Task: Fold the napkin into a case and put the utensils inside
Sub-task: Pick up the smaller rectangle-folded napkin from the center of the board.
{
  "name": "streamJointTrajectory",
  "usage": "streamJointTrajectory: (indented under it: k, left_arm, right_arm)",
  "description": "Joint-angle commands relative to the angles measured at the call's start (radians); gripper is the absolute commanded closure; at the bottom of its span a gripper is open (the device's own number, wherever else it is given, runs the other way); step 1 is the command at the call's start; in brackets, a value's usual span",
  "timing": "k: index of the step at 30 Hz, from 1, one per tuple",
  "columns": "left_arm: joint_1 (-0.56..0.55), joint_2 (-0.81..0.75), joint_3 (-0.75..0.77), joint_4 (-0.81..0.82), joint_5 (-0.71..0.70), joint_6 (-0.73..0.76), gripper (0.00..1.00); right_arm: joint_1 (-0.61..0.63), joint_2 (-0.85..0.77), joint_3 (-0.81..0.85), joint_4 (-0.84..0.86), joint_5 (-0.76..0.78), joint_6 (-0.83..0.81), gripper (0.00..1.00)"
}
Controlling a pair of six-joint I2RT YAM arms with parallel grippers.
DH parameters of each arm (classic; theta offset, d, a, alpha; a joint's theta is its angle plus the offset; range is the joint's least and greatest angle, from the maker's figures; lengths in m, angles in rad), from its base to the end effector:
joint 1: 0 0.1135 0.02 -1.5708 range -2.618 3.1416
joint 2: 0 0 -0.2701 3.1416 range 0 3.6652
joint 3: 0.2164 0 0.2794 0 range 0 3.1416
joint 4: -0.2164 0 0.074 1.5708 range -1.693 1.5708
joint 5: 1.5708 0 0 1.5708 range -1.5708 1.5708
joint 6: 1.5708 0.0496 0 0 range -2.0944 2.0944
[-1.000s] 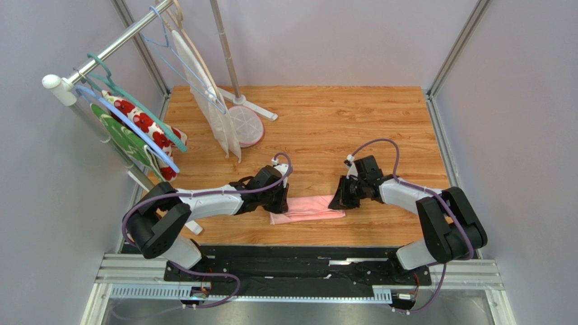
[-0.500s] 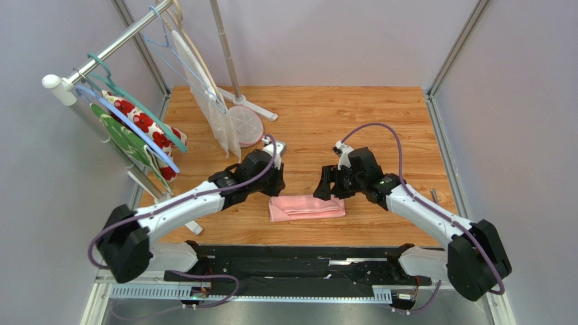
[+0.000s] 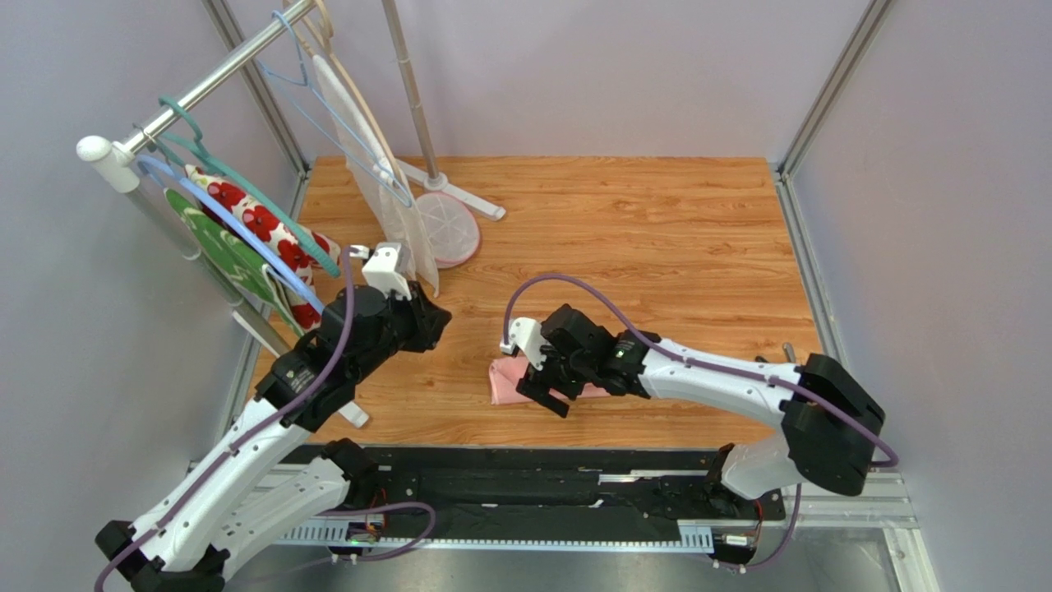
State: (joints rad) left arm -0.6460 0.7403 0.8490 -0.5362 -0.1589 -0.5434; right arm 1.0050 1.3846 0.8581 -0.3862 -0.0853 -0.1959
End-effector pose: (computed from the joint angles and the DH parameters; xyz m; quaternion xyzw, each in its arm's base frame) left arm 0.1622 -0.1125 0.3339 0.0001 0.8395 -0.2469 0.4841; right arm 0.1635 0.2653 0.1960 -0.5456 0.7723 0.1642 0.2809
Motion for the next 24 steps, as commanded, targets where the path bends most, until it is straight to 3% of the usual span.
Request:
streamJointTrajectory:
  k: [1,14,24]
  left_arm:
    - [0.006,-0.039,-0.047,-0.002,0.103,-0.039,0.74]
    - [0.006,-0.108,-0.080,0.028,0.151,-0.066,0.77]
    - [0.008,-0.127,-0.076,0.018,0.151,-0.063,0.77]
  right_arm:
    - [-0.003,0.065,0.068,-0.100,0.032,-0.244,0.21]
    - [0.015,0.224,0.157,-0.140,0.005,-0.329,0.38]
    - [0.018,0.290,0.177,-0.131,0.015,-0.339,0.42]
